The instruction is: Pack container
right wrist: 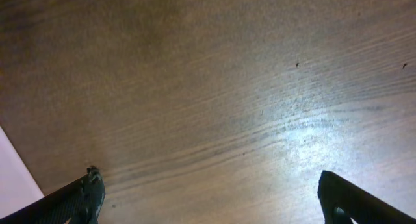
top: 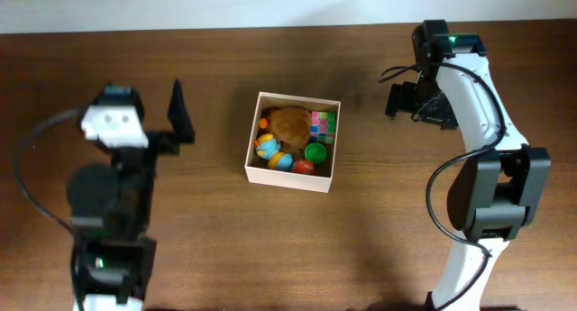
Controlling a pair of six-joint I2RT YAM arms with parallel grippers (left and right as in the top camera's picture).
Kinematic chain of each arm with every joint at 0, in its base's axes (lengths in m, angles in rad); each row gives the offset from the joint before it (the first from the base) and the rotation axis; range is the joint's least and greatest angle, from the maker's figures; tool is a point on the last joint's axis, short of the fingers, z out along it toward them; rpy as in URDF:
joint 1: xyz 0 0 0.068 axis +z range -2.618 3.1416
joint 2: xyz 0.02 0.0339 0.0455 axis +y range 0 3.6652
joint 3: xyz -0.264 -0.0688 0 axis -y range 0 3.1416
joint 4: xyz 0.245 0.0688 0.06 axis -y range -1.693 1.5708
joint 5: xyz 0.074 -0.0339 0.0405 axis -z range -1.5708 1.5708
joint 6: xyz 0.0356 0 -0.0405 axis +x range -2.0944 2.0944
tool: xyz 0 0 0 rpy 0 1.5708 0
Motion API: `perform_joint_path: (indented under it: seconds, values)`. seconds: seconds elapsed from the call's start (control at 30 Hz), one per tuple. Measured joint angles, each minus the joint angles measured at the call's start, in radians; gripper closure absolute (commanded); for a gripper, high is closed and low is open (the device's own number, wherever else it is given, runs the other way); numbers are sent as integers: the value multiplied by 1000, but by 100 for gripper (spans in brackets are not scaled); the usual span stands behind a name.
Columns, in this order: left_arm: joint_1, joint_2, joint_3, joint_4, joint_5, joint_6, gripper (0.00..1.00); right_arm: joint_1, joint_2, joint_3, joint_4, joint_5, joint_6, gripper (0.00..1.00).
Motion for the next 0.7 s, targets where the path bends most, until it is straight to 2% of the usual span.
perform_joint_path:
  seconds: [0.7]
  values:
    - [70,-616,-566,47,105,0,1,0,0,0,0,0,0,1]
